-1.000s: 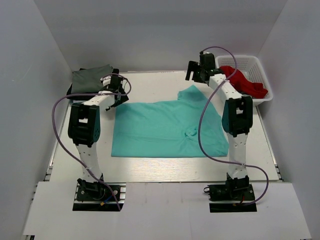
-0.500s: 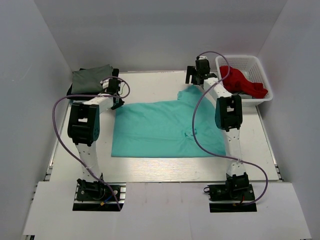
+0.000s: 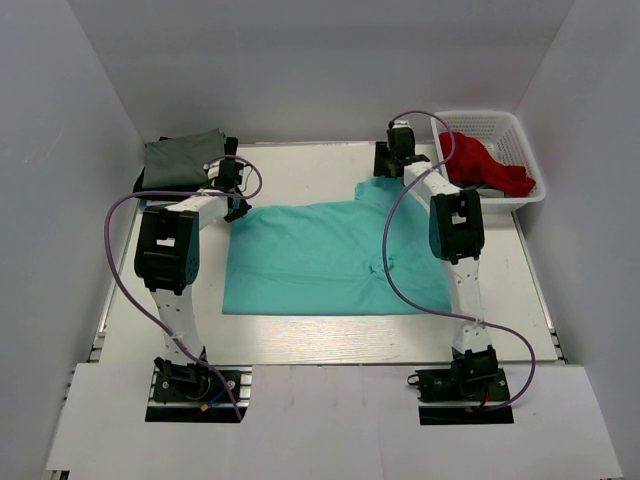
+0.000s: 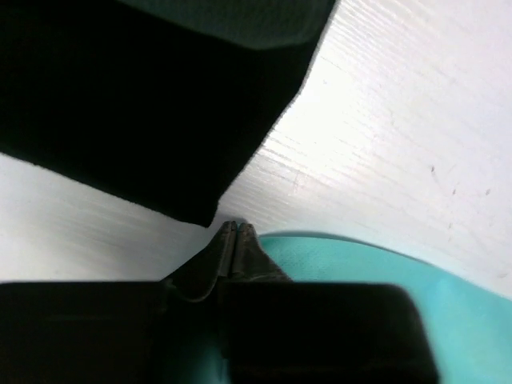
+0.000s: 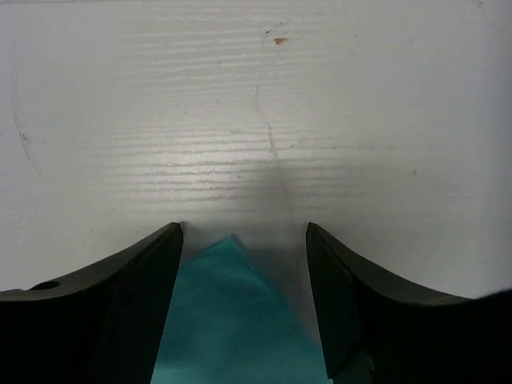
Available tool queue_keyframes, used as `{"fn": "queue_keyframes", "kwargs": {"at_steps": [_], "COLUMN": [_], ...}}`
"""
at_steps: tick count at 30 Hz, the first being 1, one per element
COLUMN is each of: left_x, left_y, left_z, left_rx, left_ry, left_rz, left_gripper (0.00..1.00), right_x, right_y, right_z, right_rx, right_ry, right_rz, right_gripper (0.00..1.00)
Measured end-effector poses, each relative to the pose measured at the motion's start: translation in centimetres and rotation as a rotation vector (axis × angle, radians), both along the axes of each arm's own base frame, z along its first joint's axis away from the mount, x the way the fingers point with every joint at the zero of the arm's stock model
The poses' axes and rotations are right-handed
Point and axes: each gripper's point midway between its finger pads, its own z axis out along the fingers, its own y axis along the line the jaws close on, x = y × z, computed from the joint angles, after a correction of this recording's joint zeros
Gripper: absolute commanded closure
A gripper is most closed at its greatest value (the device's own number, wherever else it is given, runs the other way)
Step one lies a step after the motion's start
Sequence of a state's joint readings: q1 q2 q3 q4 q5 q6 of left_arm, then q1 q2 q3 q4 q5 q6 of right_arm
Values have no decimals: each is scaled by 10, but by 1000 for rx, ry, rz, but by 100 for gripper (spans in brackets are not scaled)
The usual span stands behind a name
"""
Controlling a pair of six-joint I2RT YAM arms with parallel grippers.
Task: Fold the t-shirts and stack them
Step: Grap the side of the flattened tshirt furthest away from the robot with both arms, then fold the other side of the tshirt into a rectangle
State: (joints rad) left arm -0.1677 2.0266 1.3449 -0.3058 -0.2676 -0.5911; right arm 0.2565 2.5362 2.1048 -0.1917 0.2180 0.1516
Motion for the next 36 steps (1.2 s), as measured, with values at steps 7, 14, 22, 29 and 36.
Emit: {"fn": "queue_keyframes", "kwargs": {"at_steps": [7,14,22,29,36], "left_x": [-2,-9,-26,-46,-65], "left_y": [-2,-3,3,-4,-9], "left_z": [0,3,35,61,65], "left_rx": [-3,19,44,45,57], "left_ry": [4,21,-16,-75,-78], "left_rz": [4,-17,-37,-86,-108], "left_gripper": [100,100,100,100,100], "right_x": [-9,-12,-67,-125,-191], "right_y": [12,19,4,-21,-42], "right_z": [1,3,46,125,129], "right_rx": [-19,-35,-41,-23,7], "right_ry": [0,-11,-26,-156,-151], "right_rz": [18,14,13,-33,-59], "right_gripper": [100,100,100,100,100]}}
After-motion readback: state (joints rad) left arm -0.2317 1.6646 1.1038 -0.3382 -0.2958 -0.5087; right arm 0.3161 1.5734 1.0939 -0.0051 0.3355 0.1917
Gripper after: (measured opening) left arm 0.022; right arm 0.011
